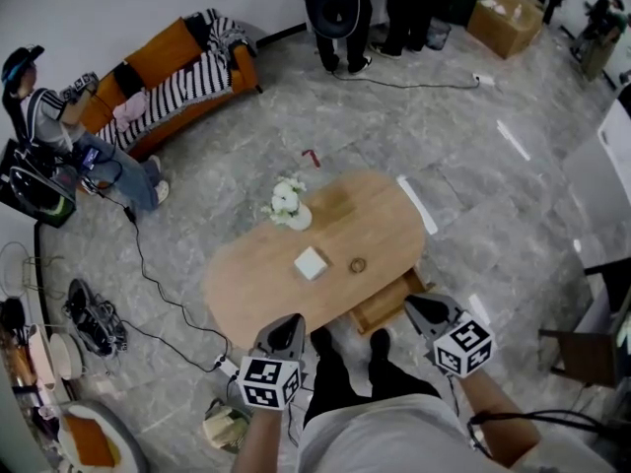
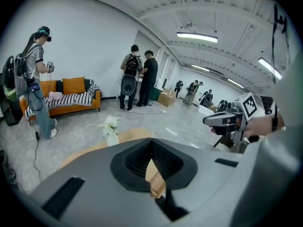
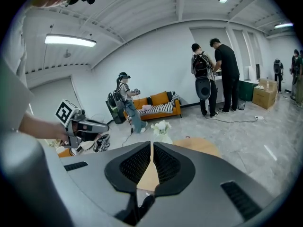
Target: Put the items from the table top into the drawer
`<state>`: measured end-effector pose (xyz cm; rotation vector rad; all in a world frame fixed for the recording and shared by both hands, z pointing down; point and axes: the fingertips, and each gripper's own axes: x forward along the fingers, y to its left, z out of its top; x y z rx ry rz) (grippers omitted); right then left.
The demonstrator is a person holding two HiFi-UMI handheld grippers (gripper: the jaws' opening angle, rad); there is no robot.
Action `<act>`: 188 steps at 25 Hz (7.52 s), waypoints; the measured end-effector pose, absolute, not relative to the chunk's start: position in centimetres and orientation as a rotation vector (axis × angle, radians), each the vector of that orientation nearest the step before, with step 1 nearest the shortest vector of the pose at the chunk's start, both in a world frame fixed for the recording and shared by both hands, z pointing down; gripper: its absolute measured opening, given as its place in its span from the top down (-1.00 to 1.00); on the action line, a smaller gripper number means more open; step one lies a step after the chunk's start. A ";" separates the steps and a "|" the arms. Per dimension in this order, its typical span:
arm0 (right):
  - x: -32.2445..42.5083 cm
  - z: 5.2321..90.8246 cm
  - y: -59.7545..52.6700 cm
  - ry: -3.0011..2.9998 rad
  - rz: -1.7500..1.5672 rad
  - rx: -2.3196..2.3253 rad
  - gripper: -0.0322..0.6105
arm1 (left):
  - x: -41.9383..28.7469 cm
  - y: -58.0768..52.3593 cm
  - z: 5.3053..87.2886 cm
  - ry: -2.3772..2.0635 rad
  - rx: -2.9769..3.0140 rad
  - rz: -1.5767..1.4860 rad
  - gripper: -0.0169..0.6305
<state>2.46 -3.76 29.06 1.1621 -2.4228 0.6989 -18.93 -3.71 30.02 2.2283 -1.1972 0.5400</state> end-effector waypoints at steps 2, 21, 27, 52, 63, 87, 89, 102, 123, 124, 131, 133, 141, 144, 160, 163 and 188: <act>1.8 29.7 -3.8 -2.412 0.711 1.153 0.77 | -18.7 -4.0 30.8 -1.170 2.232 0.560 0.94; -2.1 37.4 -5.0 -2.339 0.884 1.169 0.77 | -19.5 -8.7 40.1 -1.086 2.162 0.619 0.95; -1.4 40.1 -6.3 -2.316 0.894 1.185 0.77 | -19.9 -9.6 43.1 -1.083 2.150 0.649 0.94; -2.5 51.2 -10.8 -2.271 0.948 1.100 0.77 | -20.0 -13.0 56.5 -1.062 2.070 0.652 0.94; -3.4 56.6 -11.9 -2.282 0.983 1.025 0.77 | -19.7 -13.6 64.4 -1.063 1.992 0.697 0.94; -5.7 62.2 -12.3 -2.273 1.088 1.001 0.77 | -20.6 -15.9 76.6 -1.036 1.495 0.598 0.45; -5.9 62.3 -12.4 -2.274 1.093 1.001 0.77 | -20.7 -15.9 77.3 -1.029 1.472 0.602 0.45; -5.4 63.1 -11.0 -2.246 1.128 1.034 0.77 | -20.5 -16.4 75.9 -1.050 1.571 0.653 0.84; -3.0 61.3 -8.0 -2.253 1.104 1.076 0.77 | -18.3 -13.4 71.5 -1.032 1.641 0.638 0.85; -2.7 61.4 -7.8 -2.252 1.104 1.073 0.77 | -18.0 -13.2 71.5 -1.029 1.644 0.635 0.85; -0.8 61.8 -6.4 -2.239 1.101 1.065 0.77 | -16.6 -12.1 71.4 -1.039 1.635 0.623 0.85; -0.2 61.7 -6.1 -2.238 1.096 1.068 0.77 | -16.1 -11.7 71.1 -1.040 1.640 0.626 0.85; 2.1 61.9 -5.0 -2.238 1.101 1.107 0.77 | -13.6 -9.9 71.1 -1.011 1.652 0.647 0.85; 2.7 62.1 -4.1 -2.231 1.112 1.115 0.77 | -12.5 -9.3 71.1 -0.990 1.665 0.655 0.85; 7.3 63.8 0.3 -2.180 1.179 1.217 0.77 | -6.8 -5.0 72.1 -0.875 1.714 0.713 0.85; 8.2 64.5 1.0 -2.168 1.193 1.233 0.77 | -5.6 -4.3 72.5 -0.851 1.729 0.710 0.85; 12.7 68.1 2.8 -2.138 1.244 1.205 0.77 | 1.0 3.1 76.4 -0.755 1.704 0.696 0.85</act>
